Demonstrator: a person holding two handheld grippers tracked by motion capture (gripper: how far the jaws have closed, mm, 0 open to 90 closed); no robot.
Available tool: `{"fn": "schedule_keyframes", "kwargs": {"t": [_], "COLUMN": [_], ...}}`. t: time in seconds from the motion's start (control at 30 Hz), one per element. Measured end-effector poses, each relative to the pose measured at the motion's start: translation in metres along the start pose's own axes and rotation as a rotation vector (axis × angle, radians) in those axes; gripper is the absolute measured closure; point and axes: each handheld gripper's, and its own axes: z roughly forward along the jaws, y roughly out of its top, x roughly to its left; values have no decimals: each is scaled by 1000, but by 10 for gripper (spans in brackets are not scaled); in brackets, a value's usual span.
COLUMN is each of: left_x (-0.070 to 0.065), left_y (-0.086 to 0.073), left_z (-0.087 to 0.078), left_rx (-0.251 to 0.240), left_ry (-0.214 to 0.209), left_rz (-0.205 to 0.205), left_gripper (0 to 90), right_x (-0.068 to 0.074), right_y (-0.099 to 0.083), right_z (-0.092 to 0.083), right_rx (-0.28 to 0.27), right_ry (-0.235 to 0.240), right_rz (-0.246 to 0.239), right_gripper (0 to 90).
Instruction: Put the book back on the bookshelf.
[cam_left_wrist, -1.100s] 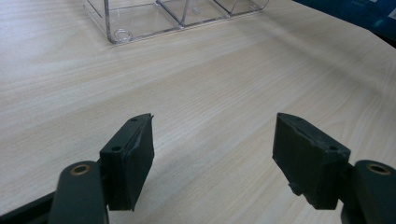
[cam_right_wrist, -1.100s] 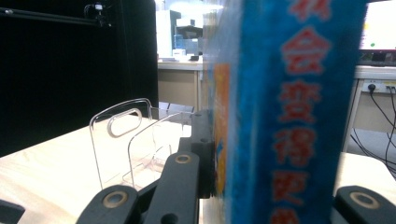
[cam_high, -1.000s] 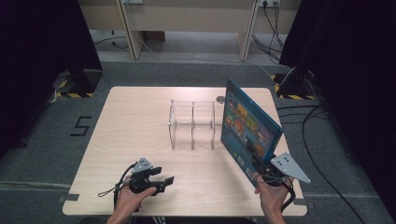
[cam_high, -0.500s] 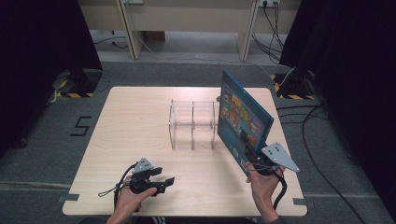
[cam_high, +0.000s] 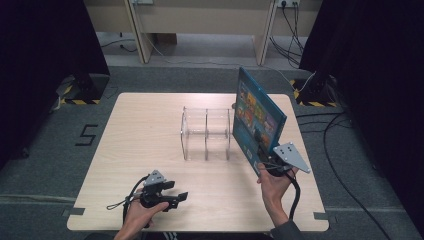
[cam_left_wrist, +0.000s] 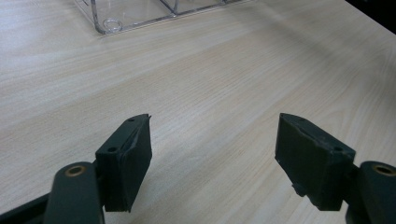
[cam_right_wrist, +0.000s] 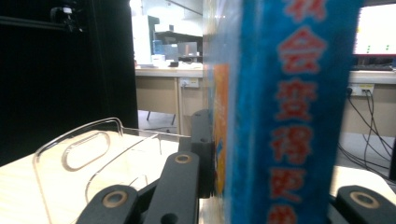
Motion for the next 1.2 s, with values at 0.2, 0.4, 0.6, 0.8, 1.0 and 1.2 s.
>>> {"fn": "schedule_keyframes", "kwargs": {"t": [0.2, 0.4, 0.6, 0.8, 1.0, 1.2], "left_x": [0, -1, -2, -2, -3, -5], "left_y": [0, 0, 0, 0, 0, 0], "left_z": [0, 1, 2, 1, 2, 2], "left_rx": [3, 4, 11, 10, 13, 28], "left_ry": [0, -1, -5, -6, -8, -12], "left_rz": [-1, 3, 4, 6, 12, 30], "left_gripper": [253, 256, 256, 257, 257, 259], "right_x": [-1, 0, 0, 2, 3, 1], "right_y": [-3, -8, -12, -18, -23, -31], "right_z": [10, 16, 25, 32, 36, 37], "right_rx": [-2, -12, -12, 6, 1, -10], "right_ry": [-27, -48, -64, -70, -78, -92], "right_rz": [3, 27, -19, -5, -9, 16], "right_gripper": [831, 830, 829, 829, 827, 825]}}
